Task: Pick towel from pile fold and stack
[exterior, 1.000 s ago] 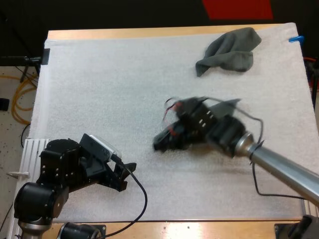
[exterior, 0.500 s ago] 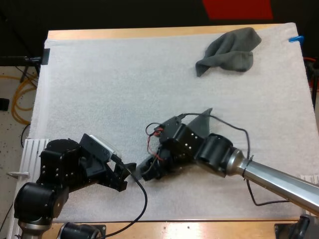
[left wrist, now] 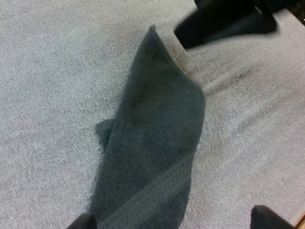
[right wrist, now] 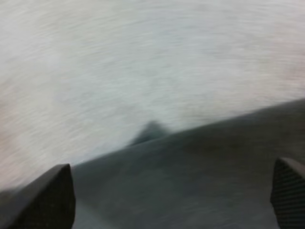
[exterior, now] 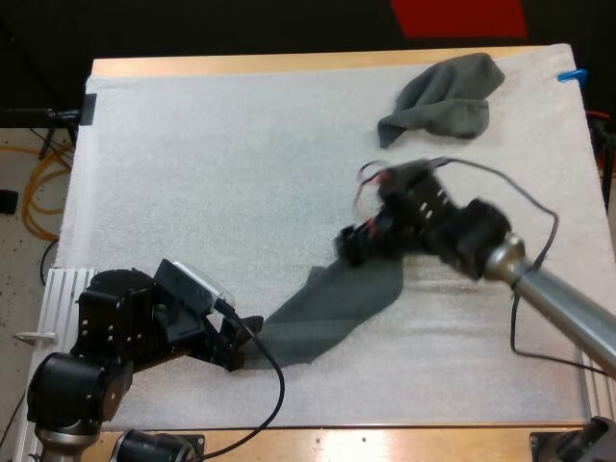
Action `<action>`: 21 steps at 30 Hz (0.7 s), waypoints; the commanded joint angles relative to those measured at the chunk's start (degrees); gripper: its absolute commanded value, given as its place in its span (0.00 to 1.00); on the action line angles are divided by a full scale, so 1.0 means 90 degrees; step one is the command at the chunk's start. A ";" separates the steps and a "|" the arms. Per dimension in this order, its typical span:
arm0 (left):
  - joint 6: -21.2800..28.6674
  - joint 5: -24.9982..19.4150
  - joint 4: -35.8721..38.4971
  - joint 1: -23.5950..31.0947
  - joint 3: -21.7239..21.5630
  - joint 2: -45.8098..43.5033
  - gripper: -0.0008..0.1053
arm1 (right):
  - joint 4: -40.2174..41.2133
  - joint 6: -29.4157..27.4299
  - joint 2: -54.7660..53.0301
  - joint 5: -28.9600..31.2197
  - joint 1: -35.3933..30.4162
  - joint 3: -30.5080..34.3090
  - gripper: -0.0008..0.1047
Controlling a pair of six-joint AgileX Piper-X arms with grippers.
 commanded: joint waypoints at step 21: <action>0.0016 0.0044 0.0031 -0.0021 -0.0015 -0.0017 0.60 | 0.0495 -0.0297 0.2269 -0.1630 -0.1344 -0.0026 0.62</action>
